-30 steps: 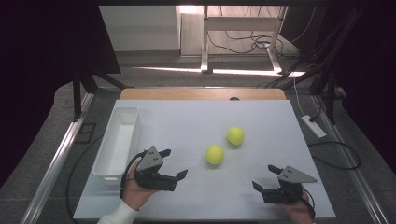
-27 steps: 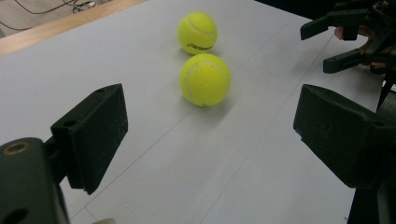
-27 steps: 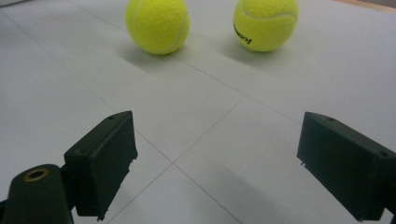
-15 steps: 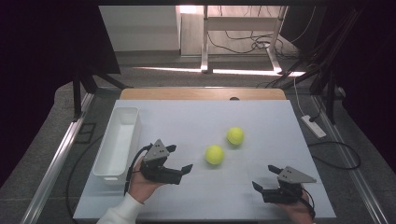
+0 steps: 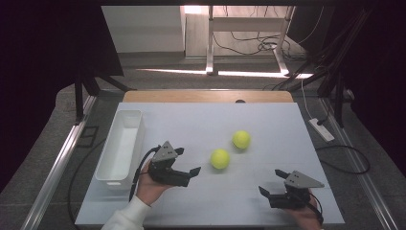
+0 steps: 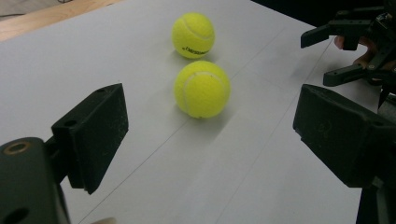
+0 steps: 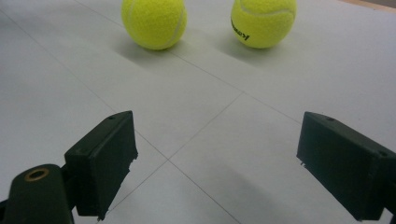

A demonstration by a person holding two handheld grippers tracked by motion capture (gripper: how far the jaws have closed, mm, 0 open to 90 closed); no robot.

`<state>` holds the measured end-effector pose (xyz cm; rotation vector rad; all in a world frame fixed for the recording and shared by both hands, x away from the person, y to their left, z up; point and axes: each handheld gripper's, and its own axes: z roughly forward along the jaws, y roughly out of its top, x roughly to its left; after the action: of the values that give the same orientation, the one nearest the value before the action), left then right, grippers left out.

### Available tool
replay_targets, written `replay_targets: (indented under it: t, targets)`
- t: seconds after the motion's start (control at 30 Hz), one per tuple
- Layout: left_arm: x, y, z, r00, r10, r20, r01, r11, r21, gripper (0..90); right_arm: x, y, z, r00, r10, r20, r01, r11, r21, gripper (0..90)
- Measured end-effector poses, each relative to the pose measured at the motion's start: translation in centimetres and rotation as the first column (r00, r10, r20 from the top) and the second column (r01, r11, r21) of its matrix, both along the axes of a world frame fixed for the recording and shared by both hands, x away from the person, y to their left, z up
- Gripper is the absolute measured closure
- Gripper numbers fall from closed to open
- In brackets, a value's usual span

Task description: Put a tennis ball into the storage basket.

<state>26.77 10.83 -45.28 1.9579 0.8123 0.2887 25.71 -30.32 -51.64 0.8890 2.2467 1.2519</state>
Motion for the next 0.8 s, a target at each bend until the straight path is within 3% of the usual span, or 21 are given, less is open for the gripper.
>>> replay_targets:
  t: [0.8]
  targets:
    - [1.1, -1.4, -0.5, 0.9996, -0.026, -0.012, 0.026, 0.9996, 0.012, 10.6, 0.0, 0.0, 0.0, 1.0, 0.005, 0.002, -0.005, 1.0, 0.004, 11.7]
